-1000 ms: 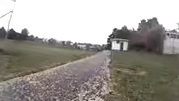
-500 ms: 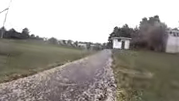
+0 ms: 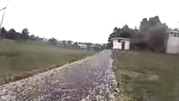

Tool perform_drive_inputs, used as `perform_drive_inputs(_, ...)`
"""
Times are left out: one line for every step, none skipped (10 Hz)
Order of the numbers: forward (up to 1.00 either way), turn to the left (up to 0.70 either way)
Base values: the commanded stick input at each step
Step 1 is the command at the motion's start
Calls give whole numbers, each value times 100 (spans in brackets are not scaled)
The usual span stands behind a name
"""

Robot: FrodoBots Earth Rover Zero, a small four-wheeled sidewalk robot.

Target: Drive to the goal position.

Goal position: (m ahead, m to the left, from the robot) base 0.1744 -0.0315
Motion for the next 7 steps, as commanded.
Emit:
perform_drive_inputs(10, 0)
perform_drive_inputs(10, 0)
perform_drive_inputs(10, 0)
perform_drive_inputs(11, 0)
perform_drive_inputs(11, 0)
perform_drive_inputs(10, 0)
perform_drive_inputs(10, 0)
